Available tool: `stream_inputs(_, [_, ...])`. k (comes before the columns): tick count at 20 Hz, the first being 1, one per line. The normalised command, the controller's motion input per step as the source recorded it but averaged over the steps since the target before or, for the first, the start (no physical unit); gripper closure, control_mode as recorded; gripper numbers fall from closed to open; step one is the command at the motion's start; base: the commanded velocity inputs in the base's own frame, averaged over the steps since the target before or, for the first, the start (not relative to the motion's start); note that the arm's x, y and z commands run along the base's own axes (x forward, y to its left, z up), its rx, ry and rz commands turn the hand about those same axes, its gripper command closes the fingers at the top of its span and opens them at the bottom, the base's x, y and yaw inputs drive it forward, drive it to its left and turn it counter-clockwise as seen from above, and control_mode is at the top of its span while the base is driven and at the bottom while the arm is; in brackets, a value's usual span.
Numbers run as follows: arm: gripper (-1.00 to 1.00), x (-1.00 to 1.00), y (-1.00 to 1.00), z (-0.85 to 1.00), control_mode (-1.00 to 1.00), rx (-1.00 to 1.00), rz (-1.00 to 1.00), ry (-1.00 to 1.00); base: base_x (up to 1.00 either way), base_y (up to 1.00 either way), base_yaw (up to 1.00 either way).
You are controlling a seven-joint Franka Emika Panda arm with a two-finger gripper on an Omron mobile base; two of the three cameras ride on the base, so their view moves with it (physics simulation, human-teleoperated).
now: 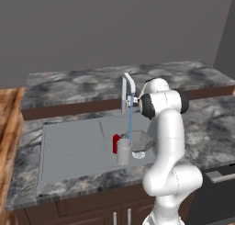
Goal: Pick the glass cup and colander and place them in the sink. Then turn on the water.
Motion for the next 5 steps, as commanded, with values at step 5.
stream_inputs(5, [-1.00,-0.12,-0.81,-0.03,-1.00,0.19,0.09,0.00,0.00,0.00,0.00])
